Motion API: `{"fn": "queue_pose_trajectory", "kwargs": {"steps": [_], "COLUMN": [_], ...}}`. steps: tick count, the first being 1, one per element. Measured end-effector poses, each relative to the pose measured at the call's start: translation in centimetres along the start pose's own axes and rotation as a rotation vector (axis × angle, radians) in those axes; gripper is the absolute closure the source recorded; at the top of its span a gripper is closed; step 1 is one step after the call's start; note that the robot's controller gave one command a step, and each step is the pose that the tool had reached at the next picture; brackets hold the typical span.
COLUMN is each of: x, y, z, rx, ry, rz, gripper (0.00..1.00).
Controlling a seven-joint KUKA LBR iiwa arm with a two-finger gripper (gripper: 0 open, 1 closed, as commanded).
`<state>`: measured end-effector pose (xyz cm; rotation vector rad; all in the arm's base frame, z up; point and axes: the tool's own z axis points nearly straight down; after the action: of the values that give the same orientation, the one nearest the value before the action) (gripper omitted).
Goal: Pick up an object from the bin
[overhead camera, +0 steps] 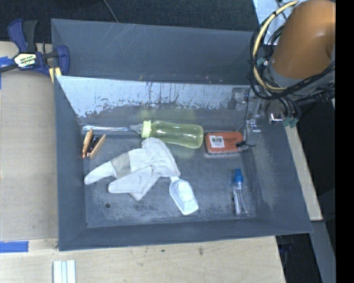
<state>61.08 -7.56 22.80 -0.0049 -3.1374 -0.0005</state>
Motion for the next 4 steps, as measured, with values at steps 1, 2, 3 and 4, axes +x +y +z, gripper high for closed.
{"fn": "queue_pose_trajectory", "kwargs": {"steps": [1,2,3,4], "x": [-0.1,-0.4,-0.6,-0.7], "y": [0.0,0.6,0.9,1.4], "z": [-0.5,3.4,10.4,15.5], "rx": [0.001,0.002,0.002,0.001], "ry": [-0.009,-0.017,-0.012,-0.008], "rz": [-0.001,-0.045,-0.109,-0.076], "gripper": [0.00,0.00,0.00,0.00]}}
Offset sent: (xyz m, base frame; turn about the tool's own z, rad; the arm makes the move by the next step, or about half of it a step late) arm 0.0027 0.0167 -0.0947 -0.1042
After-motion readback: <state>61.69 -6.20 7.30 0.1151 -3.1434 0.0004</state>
